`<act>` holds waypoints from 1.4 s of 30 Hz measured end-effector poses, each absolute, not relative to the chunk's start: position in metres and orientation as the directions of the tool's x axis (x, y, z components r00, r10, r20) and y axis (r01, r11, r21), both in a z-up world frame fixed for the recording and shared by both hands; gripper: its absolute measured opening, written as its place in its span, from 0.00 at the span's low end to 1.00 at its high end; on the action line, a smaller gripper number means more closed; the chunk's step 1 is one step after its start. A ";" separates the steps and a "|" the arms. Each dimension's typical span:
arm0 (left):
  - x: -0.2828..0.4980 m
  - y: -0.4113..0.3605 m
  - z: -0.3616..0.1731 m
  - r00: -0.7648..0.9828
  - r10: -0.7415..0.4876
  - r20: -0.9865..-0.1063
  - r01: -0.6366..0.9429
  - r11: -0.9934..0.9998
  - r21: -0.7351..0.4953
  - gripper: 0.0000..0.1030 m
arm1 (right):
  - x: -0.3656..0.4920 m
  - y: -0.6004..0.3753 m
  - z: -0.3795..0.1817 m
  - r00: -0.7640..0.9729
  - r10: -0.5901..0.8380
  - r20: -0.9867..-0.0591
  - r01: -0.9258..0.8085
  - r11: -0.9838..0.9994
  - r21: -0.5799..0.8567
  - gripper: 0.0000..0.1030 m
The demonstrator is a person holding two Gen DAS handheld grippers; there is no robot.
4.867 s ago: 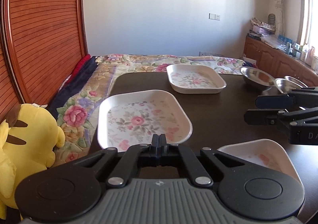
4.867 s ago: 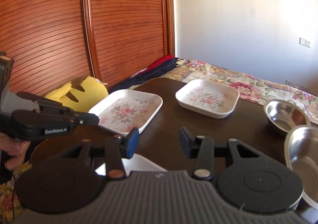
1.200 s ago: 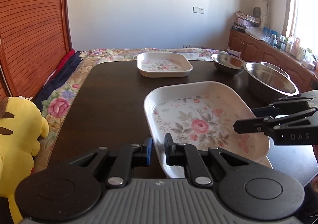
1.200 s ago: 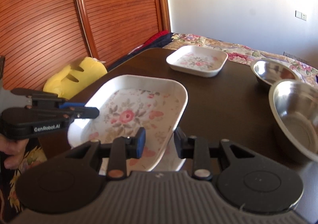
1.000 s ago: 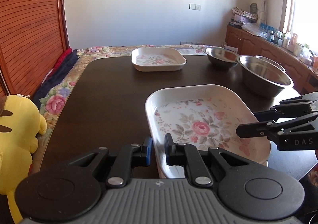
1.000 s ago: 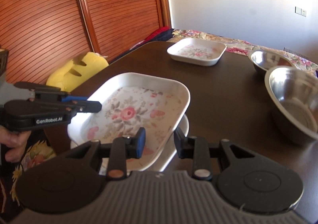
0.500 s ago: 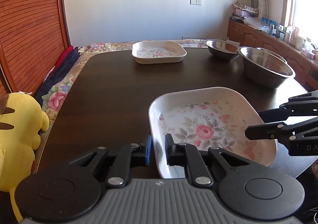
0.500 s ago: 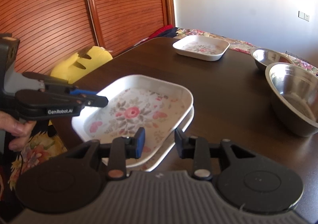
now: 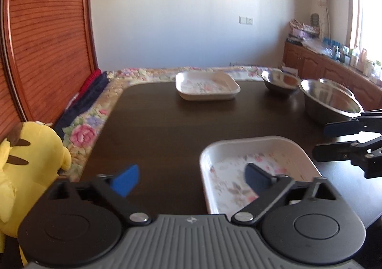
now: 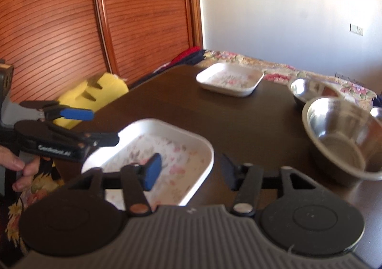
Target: Organize plates and bowls
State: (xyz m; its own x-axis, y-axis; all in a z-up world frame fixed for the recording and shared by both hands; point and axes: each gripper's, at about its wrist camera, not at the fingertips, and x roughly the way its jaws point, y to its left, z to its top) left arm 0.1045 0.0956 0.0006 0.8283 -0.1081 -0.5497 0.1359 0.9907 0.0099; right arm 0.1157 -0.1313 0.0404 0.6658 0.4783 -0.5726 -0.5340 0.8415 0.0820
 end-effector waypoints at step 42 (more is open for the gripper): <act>0.256 0.132 0.045 0.808 -0.186 -0.559 0.183 0.981 -0.061 0.84 | 0.287 -0.126 0.084 0.702 0.445 -0.556 -0.445 0.884 0.145 0.85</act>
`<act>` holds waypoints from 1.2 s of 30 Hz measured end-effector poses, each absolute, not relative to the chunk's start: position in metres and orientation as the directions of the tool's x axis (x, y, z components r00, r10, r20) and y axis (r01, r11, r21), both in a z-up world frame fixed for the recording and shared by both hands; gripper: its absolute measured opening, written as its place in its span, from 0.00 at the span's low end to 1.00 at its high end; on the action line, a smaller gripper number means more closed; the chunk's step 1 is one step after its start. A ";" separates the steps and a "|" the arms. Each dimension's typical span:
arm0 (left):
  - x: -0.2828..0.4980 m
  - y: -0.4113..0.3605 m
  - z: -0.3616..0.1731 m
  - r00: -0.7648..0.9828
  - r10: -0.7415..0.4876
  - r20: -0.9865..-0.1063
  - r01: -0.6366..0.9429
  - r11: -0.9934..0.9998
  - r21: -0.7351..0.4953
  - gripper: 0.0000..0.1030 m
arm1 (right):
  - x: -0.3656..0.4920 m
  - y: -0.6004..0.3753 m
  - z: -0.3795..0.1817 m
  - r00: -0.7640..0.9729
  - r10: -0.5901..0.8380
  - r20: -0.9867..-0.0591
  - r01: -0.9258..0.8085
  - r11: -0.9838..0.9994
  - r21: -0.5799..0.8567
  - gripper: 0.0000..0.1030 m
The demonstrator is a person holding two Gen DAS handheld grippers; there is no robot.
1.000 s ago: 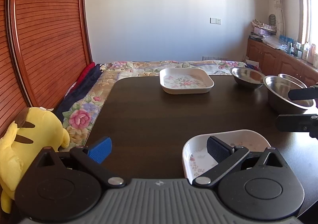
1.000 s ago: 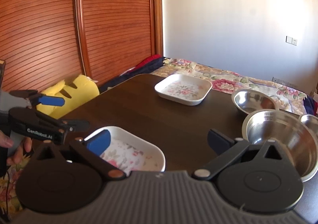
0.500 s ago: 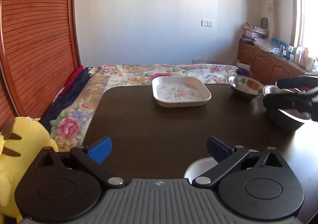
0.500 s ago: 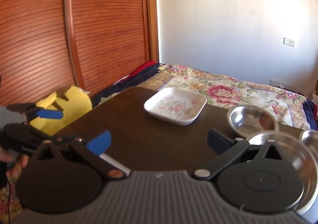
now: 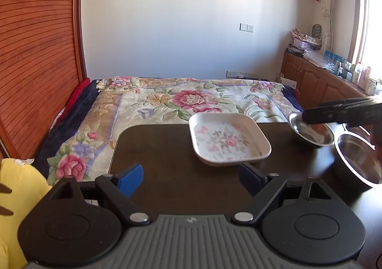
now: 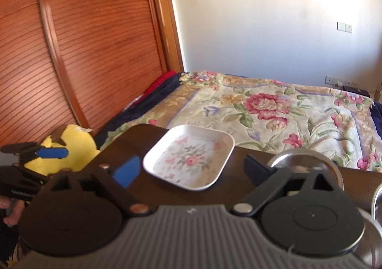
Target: Organize plates and bowls
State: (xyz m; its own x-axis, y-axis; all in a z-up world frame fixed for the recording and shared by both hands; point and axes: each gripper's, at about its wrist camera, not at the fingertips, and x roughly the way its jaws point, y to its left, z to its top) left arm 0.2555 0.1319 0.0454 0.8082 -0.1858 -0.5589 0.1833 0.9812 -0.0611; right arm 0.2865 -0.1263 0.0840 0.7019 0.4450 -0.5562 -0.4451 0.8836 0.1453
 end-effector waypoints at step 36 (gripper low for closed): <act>0.385 0.113 -0.013 0.698 -0.231 -0.678 0.136 0.972 -0.192 0.40 | 0.381 -0.099 0.030 0.525 0.345 -0.778 -0.366 0.917 0.160 0.48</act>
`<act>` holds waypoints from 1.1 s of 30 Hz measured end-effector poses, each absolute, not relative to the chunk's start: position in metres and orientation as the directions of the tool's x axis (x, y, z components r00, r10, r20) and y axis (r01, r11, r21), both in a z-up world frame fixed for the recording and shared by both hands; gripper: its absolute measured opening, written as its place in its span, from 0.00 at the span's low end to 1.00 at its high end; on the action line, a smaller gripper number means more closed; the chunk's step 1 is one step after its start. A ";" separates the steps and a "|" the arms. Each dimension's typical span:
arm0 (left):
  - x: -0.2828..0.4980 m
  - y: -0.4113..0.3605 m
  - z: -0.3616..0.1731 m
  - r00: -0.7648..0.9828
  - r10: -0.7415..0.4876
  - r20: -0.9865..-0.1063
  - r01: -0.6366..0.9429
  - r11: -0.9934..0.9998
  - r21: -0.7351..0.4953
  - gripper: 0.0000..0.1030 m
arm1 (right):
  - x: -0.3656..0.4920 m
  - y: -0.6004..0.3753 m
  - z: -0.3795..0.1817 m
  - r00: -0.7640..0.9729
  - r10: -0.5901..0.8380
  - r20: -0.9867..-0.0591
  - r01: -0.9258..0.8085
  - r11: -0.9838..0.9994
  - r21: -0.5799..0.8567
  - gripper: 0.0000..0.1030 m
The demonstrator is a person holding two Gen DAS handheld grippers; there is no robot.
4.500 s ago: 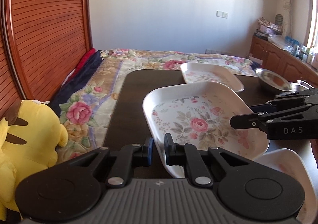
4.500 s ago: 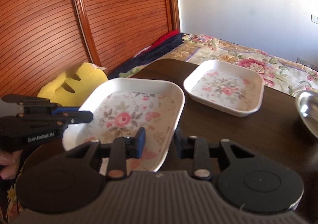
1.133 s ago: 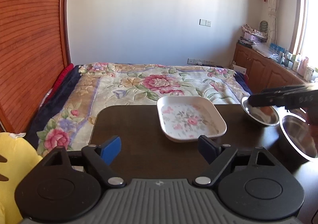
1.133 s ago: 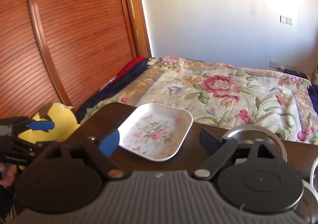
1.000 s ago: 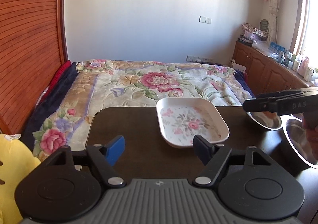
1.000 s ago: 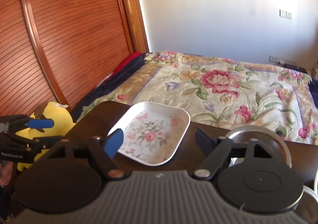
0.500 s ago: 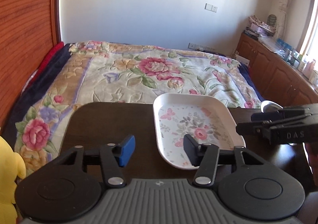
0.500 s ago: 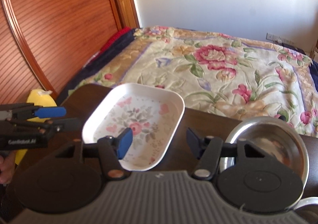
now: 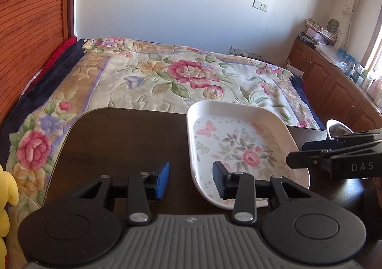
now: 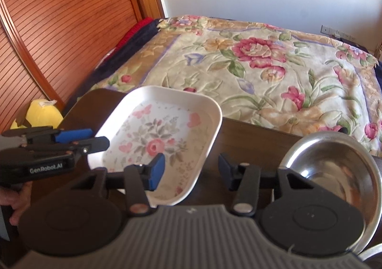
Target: Organize plates and bowls
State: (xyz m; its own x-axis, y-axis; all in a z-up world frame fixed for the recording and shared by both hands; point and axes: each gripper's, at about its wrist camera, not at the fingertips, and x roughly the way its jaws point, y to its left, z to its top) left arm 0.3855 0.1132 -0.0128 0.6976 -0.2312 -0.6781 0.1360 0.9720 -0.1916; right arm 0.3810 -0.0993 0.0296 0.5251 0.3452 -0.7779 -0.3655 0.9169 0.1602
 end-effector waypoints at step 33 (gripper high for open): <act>0.335 0.113 0.000 0.721 -0.221 -0.657 0.166 0.975 -0.146 0.11 | 0.359 -0.099 0.022 0.506 0.390 -0.769 -0.393 0.898 0.196 0.20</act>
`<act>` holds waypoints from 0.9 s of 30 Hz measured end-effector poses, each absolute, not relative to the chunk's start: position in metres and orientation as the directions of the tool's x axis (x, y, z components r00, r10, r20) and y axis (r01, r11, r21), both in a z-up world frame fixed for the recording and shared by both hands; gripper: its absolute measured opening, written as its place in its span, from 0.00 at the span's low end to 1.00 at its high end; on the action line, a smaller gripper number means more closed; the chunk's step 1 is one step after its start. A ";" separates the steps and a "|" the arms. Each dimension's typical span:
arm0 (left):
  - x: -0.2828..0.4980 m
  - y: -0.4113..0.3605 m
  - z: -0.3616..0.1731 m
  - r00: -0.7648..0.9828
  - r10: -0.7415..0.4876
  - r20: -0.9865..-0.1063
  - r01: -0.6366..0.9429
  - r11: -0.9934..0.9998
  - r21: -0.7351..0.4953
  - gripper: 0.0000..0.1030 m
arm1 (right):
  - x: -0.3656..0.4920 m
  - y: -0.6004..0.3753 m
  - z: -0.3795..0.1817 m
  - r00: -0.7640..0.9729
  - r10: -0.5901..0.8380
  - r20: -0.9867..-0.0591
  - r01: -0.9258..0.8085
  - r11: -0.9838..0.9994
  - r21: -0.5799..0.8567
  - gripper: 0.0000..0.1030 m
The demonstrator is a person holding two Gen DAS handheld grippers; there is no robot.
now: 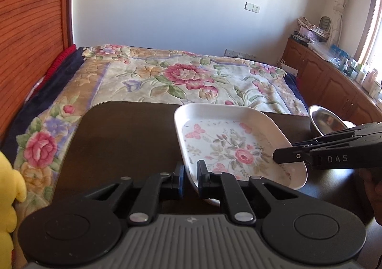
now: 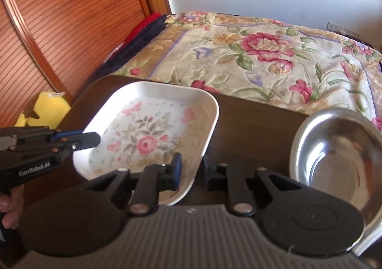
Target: Organize plates and bowls
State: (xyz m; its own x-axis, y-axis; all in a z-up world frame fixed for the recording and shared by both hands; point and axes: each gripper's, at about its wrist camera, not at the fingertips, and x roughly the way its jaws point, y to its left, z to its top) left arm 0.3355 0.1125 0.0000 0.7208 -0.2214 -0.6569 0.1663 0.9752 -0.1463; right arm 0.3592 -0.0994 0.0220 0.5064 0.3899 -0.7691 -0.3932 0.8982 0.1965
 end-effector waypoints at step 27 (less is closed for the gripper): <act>0.175 0.108 0.041 0.799 -0.219 -0.560 0.172 0.976 -0.137 0.12 | 0.221 -0.118 0.069 0.569 0.515 -0.641 -0.488 0.839 0.242 0.20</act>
